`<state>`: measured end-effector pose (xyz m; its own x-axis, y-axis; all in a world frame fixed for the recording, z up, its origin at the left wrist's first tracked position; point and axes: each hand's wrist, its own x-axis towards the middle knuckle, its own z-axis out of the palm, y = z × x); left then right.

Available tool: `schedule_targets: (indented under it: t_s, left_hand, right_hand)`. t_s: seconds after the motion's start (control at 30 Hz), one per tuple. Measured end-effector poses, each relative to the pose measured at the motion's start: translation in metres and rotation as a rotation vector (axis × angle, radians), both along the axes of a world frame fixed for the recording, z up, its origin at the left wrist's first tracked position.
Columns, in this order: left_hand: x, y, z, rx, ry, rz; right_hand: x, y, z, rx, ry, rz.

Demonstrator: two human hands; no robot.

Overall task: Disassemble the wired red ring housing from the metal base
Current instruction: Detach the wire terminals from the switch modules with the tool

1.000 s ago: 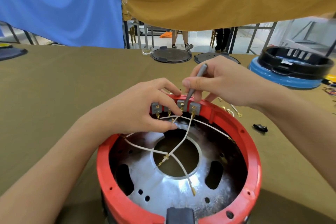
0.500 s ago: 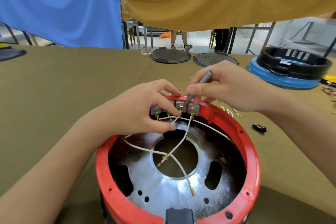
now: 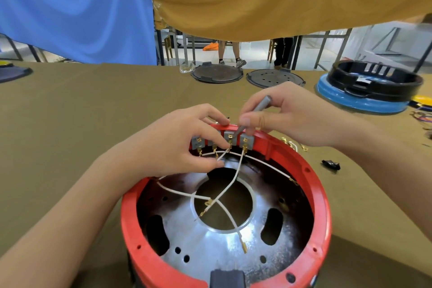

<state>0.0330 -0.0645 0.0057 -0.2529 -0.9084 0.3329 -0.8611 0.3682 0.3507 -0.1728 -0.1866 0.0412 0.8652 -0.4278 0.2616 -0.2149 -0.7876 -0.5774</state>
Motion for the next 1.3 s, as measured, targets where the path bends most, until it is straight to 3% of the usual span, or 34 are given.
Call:
schedule_targets:
  t_s: [0.1, 0.17, 0.33, 0.6, 0.73, 0.97, 1.13, 1.3]
  left_hand:
    - [0.0, 0.0, 0.001, -0.002, -0.029, 0.001]
    - [0.0, 0.0, 0.0, 0.009, -0.039, -0.005]
    - [-0.001, 0.001, 0.0, 0.015, -0.013, -0.001]
    - [0.0, 0.0, 0.0, 0.015, -0.001, 0.004]
    - [-0.001, 0.0, 0.0, 0.012, -0.004, 0.014]
    - [-0.003, 0.001, 0.001, 0.011, -0.012, 0.018]
    - [-0.003, 0.001, 0.001, 0.014, 0.001, 0.017]
    - [-0.004, 0.001, 0.001, 0.008, 0.0, 0.014]
  right_hand:
    - [-0.008, 0.004, -0.002, -0.208, 0.031, 0.05]
    - [-0.011, 0.004, -0.007, -0.238, 0.008, 0.051]
    - [-0.008, -0.002, -0.017, 0.093, -0.14, 0.021]
    - [0.001, -0.007, -0.01, 0.287, -0.119, -0.014]
    - [0.002, -0.004, -0.012, 0.231, -0.125, -0.035]
    - [-0.003, 0.008, -0.015, -0.122, -0.063, -0.037]
    - [-0.007, 0.004, -0.015, -0.004, -0.149, -0.048]
    - [-0.004, 0.006, -0.017, -0.071, -0.139, -0.04]
